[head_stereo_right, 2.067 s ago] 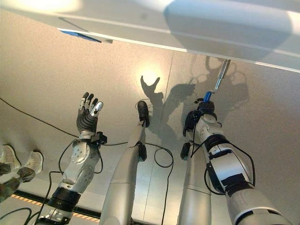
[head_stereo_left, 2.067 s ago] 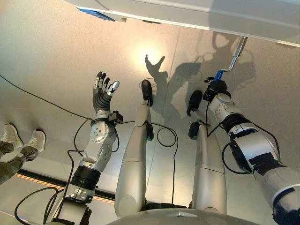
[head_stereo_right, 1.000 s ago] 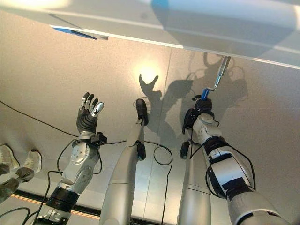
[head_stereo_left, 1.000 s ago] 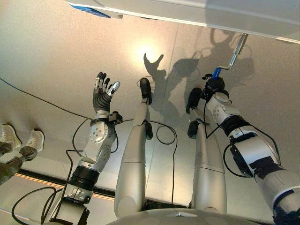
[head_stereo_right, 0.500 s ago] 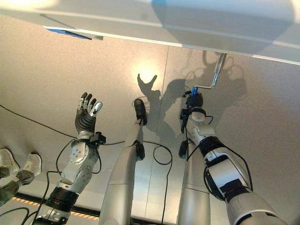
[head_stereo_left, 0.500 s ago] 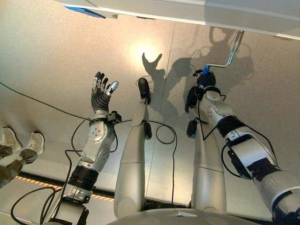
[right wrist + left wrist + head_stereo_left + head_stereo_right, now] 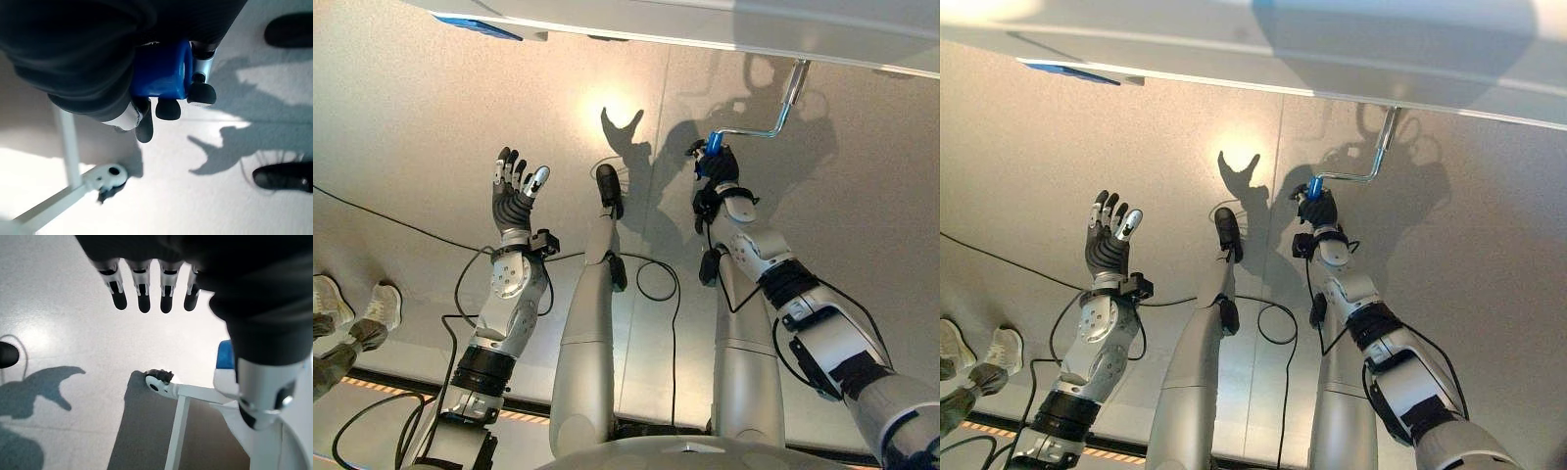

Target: Raise the hospital bed

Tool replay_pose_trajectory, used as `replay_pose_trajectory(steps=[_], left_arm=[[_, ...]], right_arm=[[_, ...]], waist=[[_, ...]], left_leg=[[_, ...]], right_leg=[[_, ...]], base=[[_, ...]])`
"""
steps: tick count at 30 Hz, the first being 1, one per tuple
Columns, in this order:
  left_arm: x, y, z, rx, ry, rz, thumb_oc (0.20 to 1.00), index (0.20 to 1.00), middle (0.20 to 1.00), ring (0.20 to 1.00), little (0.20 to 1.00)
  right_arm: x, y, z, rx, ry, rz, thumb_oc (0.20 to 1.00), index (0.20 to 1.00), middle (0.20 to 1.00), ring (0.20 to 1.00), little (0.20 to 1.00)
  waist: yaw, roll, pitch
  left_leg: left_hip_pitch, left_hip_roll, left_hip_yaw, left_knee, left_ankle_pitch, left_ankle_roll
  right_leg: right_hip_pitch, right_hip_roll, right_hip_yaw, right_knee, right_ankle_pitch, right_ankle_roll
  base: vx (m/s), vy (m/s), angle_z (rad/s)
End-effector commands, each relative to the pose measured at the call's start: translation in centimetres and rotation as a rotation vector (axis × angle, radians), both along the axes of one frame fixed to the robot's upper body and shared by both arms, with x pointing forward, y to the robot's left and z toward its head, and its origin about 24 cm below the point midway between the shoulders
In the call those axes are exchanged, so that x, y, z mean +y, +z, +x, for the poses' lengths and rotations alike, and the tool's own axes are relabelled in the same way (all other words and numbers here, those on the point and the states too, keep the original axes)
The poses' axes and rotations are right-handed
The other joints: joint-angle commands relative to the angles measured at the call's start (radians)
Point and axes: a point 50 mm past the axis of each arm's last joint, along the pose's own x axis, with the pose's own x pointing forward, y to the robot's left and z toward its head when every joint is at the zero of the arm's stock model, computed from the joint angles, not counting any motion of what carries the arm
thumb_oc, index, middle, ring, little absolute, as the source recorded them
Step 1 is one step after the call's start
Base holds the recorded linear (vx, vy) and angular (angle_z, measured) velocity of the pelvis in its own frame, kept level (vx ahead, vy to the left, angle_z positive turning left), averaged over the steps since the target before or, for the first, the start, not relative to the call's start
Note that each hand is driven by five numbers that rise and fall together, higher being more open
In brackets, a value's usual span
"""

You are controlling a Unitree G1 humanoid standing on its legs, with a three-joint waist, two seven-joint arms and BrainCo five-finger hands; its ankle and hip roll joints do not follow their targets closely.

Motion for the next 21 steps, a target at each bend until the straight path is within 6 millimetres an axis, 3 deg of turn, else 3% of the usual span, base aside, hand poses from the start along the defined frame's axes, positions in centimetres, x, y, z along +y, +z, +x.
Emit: replay_pose_trajectory(steps=[1, 3, 8, 10, 11, 12, 13, 15, 16, 18, 19, 21], left_arm=[[1.3, 1.2, -1.9, -0.084, 0.069, 0.022, 1.000, 1.000, 1.000, 1.000, 1.000], [1.4, 1.2, -2.0, -0.086, 0.077, 0.025, 1.000, 1.000, 1.000, 1.000, 1.000], [1.8, 0.8, -2.8, -0.076, 0.098, 0.043, 1.000, 1.000, 1.000, 1.000, 1.000], [1.9, 0.7, -3.0, -0.072, 0.099, 0.051, 1.000, 1.000, 1.000, 1.000, 1.000], [1.9, 0.6, -3.0, -0.067, 0.098, 0.051, 1.000, 1.000, 1.000, 1.000, 1.000], [1.9, 0.6, -3.1, -0.069, 0.096, 0.055, 1.000, 1.000, 1.000, 1.000, 1.000], [1.9, 0.5, -3.2, -0.063, 0.092, 0.058, 1.000, 1.000, 1.000, 1.000, 1.000], [2.0, 0.3, -3.4, -0.059, 0.092, 0.065, 1.000, 1.000, 1.000, 1.000, 1.000], [2.0, 0.2, -3.4, -0.054, 0.092, 0.065, 1.000, 1.000, 1.000, 1.000, 1.000], [2.2, 0.1, -3.6, -0.053, 0.090, 0.074, 1.000, 1.000, 1.000, 1.000, 1.000], [2.2, 0.0, -3.6, -0.049, 0.090, 0.074, 1.000, 1.000, 1.000, 1.000, 1.000], [2.3, -0.2, -3.8, -0.046, 0.091, 0.075, 1.000, 1.000, 1.000, 1.000, 1.000]], right_arm=[[2.6, 10.3, -2.3, -0.508, 0.195, 0.011, 0.200, 0.200, 0.200, 0.200, 0.200], [2.5, 10.3, -2.7, -0.517, 0.206, 0.020, 0.200, 0.200, 0.200, 0.200, 0.200], [-0.1, 10.2, -6.3, -0.622, 0.260, 0.150, 0.200, 0.200, 0.200, 0.200, 0.200], [-1.1, 10.0, -6.9, -0.632, 0.253, 0.190, 0.200, 0.200, 0.200, 0.200, 0.200], [-1.1, 9.9, -6.9, -0.628, 0.252, 0.191, 0.200, 0.200, 0.200, 0.200, 0.200], [-1.6, 9.9, -7.3, -0.637, 0.252, 0.218, 0.200, 0.200, 0.200, 0.200, 0.200], [-2.1, 9.6, -7.6, -0.636, 0.249, 0.236, 0.200, 0.200, 0.200, 0.200, 0.200], [-3.6, 9.5, -8.4, -0.660, 0.217, 0.275, 0.200, 0.200, 0.200, 0.200, 0.200], [-3.7, 9.4, -8.4, -0.656, 0.216, 0.275, 0.200, 0.200, 0.200, 0.200, 0.200], [-5.0, 9.5, -9.0, -0.681, 0.187, 0.316, 0.200, 0.200, 0.200, 0.200, 0.200], [-5.0, 9.4, -9.0, -0.677, 0.186, 0.316, 0.200, 0.200, 0.200, 0.200, 0.200], [-6.0, 9.4, -9.5, -0.700, 0.156, 0.348, 0.200, 0.200, 0.200, 0.200, 0.200]], waist=[[0.018, -0.026, -0.012], [0.017, -0.028, -0.012], [-0.002, -0.039, -0.012], [-0.006, -0.041, -0.012], [-0.004, -0.040, -0.012], [-0.010, -0.042, -0.012], [-0.009, -0.042, -0.012], [-0.022, -0.047, -0.012], [-0.019, -0.045, -0.012], [-0.028, -0.049, -0.012], [-0.025, -0.048, -0.012], [-0.030, -0.048, -0.012]], left_leg=[[-0.011, -0.043, -0.032, 0.121, -0.144, -0.018], [-0.011, -0.042, -0.032, 0.121, -0.144, -0.019], [-0.001, -0.040, -0.032, 0.115, -0.142, -0.021], [0.006, -0.038, -0.032, 0.114, -0.144, -0.021], [0.028, -0.036, -0.039, 0.116, -0.173, -0.027], [0.008, -0.038, -0.031, 0.114, -0.143, -0.022], [0.033, -0.035, -0.037, 0.115, -0.172, -0.028], [0.021, -0.037, -0.030, 0.111, -0.143, -0.024], [0.043, -0.035, -0.037, 0.112, -0.173, -0.030], [0.029, -0.035, -0.031, 0.106, -0.143, -0.026], [0.051, -0.033, -0.039, 0.108, -0.173, -0.032], [0.056, -0.032, -0.038, 0.106, -0.172, -0.034]], right_leg=[[0.056, -0.004, 0.000, -0.242, 0.182, 0.088], [0.058, -0.003, -0.001, -0.243, 0.181, 0.089], [0.069, -0.002, -0.001, -0.247, 0.182, 0.092], [0.074, 0.000, 0.001, -0.249, 0.181, 0.093], [0.093, 0.004, 0.007, -0.241, 0.153, 0.101], [0.076, 0.001, 0.001, -0.249, 0.181, 0.094], [0.097, 0.005, 0.008, -0.242, 0.154, 0.102], [0.087, 0.004, 0.005, -0.253, 0.182, 0.096], [0.106, 0.008, 0.010, -0.246, 0.154, 0.104], [0.094, 0.007, 0.006, -0.258, 0.181, 0.097], [0.112, 0.011, 0.012, -0.251, 0.153, 0.105], [0.116, 0.012, 0.014, -0.253, 0.153, 0.105]], base=[[0.00, 0.000, 0.00], [0.00, 0.000, 0.00], [0.00, 0.000, 0.00], [0.03, -0.009, -0.02], [0.00, 0.000, 0.00], [0.06, -0.004, -0.02], [0.00, 0.000, 0.00], [0.00, 0.000, 0.00], [0.00, 0.000, 0.00], [0.00, 0.000, 0.00], [0.01, -0.032, -0.04], [0.03, -0.012, -0.01]])
